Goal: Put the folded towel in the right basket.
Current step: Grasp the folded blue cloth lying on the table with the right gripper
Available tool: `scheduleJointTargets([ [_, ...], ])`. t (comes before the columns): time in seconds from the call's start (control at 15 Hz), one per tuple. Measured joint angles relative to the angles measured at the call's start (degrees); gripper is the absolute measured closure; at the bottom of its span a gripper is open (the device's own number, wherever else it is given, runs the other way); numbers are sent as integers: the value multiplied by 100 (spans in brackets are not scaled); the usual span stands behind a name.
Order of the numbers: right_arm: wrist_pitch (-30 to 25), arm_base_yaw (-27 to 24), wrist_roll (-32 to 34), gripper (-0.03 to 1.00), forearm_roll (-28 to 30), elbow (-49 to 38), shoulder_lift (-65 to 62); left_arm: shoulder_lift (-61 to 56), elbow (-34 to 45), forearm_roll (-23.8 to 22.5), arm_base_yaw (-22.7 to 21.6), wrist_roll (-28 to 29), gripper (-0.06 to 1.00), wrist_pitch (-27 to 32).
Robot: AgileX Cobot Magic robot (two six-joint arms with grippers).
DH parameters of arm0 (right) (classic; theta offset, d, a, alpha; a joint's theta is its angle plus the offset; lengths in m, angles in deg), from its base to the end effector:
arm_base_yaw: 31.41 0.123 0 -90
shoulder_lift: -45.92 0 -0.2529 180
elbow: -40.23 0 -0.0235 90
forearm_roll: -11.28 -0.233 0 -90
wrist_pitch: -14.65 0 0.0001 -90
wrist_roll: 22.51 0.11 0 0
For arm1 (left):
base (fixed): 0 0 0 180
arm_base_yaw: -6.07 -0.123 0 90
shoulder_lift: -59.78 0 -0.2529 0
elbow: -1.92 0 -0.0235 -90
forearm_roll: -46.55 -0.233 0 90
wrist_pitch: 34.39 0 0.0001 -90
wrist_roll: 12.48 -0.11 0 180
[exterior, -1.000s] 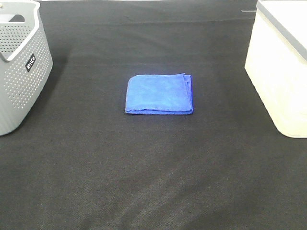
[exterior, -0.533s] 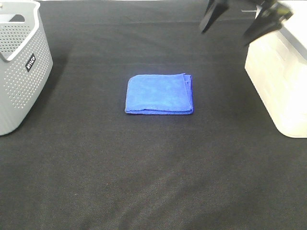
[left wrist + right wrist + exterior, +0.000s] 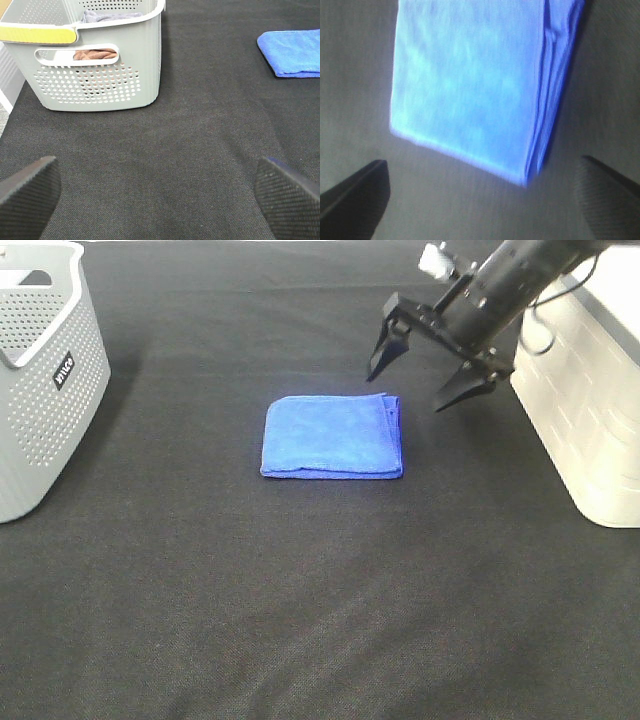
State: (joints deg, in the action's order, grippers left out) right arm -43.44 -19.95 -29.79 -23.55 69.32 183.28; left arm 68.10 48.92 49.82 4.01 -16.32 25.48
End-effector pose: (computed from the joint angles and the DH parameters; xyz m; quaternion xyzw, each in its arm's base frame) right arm 0.4263 0.1409 0.1526 -0.0290 0.9554 0.2750 0.1033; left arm 0.0276 -0.0044 0.2647 0.0142 0.8438 -0.0009 0.5364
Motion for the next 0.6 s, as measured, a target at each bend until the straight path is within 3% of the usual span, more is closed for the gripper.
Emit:
scheduleJointTargets([
  [0.6, 92, -6, -23, 1, 155, 882, 1249, 0, 0, 0, 0, 0, -4, 0],
])
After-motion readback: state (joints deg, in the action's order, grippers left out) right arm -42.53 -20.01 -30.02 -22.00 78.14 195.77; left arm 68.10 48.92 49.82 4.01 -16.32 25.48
